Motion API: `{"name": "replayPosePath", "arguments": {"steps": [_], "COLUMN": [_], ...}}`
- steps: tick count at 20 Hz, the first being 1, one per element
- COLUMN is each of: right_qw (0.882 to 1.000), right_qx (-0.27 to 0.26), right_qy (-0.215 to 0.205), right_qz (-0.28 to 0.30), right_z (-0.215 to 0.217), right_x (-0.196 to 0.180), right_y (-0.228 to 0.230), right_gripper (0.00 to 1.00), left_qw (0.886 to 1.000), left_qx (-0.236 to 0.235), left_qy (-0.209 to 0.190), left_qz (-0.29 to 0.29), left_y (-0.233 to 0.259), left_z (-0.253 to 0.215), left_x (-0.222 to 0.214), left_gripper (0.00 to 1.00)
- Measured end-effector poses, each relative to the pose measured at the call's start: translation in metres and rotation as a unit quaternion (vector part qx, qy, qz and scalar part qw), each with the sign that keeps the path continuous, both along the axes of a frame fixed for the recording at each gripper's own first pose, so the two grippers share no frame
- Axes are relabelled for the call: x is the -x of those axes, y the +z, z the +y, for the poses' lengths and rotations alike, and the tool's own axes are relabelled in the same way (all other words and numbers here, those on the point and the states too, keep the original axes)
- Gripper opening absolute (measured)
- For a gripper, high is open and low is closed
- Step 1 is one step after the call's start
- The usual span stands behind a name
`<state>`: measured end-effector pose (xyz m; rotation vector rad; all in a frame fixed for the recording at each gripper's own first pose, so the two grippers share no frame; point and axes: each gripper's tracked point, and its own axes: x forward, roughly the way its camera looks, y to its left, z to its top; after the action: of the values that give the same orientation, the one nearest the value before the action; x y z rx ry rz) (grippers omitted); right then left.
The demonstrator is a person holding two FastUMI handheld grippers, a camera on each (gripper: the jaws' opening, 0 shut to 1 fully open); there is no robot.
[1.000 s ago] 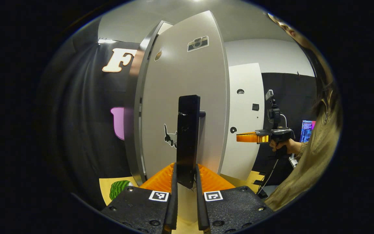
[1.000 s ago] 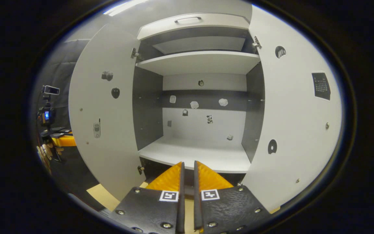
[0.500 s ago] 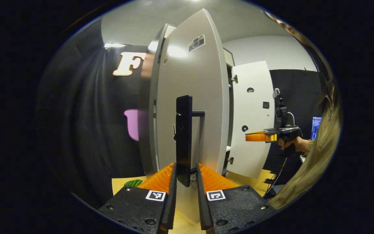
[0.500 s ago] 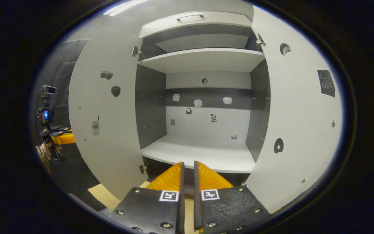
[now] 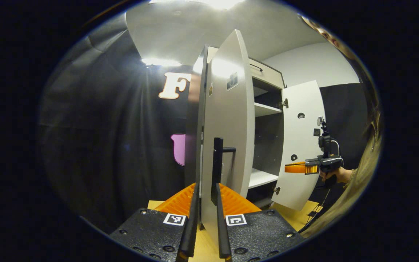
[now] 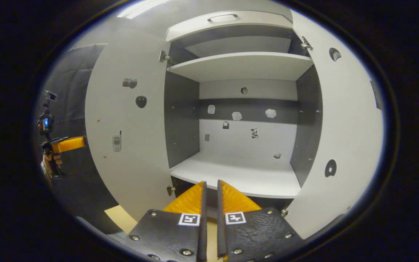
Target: Open the right door of the double-door shoe cabinet with the right hand, and open the left door with the left hand.
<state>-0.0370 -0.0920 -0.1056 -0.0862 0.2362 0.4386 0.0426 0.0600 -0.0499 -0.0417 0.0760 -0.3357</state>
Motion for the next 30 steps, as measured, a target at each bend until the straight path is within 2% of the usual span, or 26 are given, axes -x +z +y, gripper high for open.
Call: {"name": "replayPosePath", "arguments": {"steps": [3,7,10,12,14,16,17,18,19,20,22,23,24,25,26,27,28,29,30], "right_qw": [1.000,1.000,1.000,0.999,0.999,0.997,0.995,0.994,0.993,0.992,0.991,0.990,0.990,0.989,0.988,0.987,0.987,0.986,0.986], "right_qx": [-0.006,-0.001,0.006,-0.001,-0.017,-0.030,-0.029,-0.025,-0.019,-0.014,-0.012,-0.015,-0.018,-0.021,-0.024,-0.028,-0.033,-0.038,-0.043], "right_qy": [0.017,0.025,0.017,0.002,-0.031,-0.057,-0.069,-0.077,-0.086,-0.091,-0.100,-0.103,-0.105,-0.109,-0.114,-0.119,-0.121,-0.123,-0.127], "right_qz": [-0.001,-0.010,-0.024,-0.032,-0.039,-0.051,-0.061,-0.072,-0.080,-0.085,-0.091,-0.093,-0.095,-0.098,-0.101,-0.104,-0.104,-0.103,-0.103], "right_z": [0.012,0.016,0.010,0.002,-0.009,-0.018,-0.022,-0.027,-0.031,-0.033,-0.036,-0.037,-0.037,-0.039,-0.040,-0.041,-0.041,-0.042,-0.044], "right_x": [0.001,0.011,0.020,0.024,0.024,0.026,0.026,0.026,0.031,0.034,0.038,0.037,0.040,0.039,0.040,0.039,0.041,0.041,0.042], "right_y": [0.001,0.004,0.010,0.018,0.029,0.042,0.049,0.054,0.059,0.062,0.066,0.069,0.071,0.074,0.077,0.079,0.081,0.082,0.083], "right_gripper": [0.11,0.11,0.11,0.11,0.11,0.11,0.11,0.11,0.14,0.33,0.47,0.58,0.72,0.78,0.93,0.98,0.99,0.99,0.99], "left_qw": [1.000,1.000,0.999,0.997,0.997,0.997,0.997,0.998,0.998,0.998,0.997,0.997,0.997,0.997,0.997,0.997,0.997,0.997,0.997], "left_qx": [-0.008,-0.003,0.003,0.016,0.014,0.008,0.010,0.014,0.020,0.029,0.037,0.036,0.031,0.023,0.014,0.008,0.003,0.003,0.005], "left_qy": [0.013,-0.019,-0.052,-0.075,-0.082,-0.071,-0.070,-0.066,-0.056,-0.061,-0.068,-0.067,-0.069,-0.073,-0.078,-0.082,-0.080,-0.080,-0.081], "left_qz": [0.003,0.013,0.007,0.003,-0.003,-0.002,0.000,0.001,0.001,0.005,0.016,0.015,0.013,0.009,0.004,-0.001,-0.005,-0.008,-0.011], "left_y": [0.013,0.024,0.032,0.032,0.023,0.014,0.011,0.011,0.011,0.009,0.003,0.003,0.003,0.002,0.003,0.004,0.005,0.007,0.008], "left_z": [-0.029,-0.087,-0.129,-0.152,-0.164,-0.171,-0.179,-0.186,-0.187,-0.195,-0.209,-0.211,-0.215,-0.221,-0.227,-0.231,-0.234,-0.238,-0.243], "left_x": [0.011,0.013,-0.002,-0.017,-0.034,-0.056,-0.066,-0.078,-0.086,-0.091,-0.093,-0.096,-0.096,-0.096,-0.096,-0.097,-0.098,-0.095,-0.099], "left_gripper": [0.26,0.26,0.25,0.26,0.26,0.26,0.20,0.26,0.18,0.27,0.38,0.44,0.54,0.65,0.63,0.71,0.79,0.94,0.99]}}
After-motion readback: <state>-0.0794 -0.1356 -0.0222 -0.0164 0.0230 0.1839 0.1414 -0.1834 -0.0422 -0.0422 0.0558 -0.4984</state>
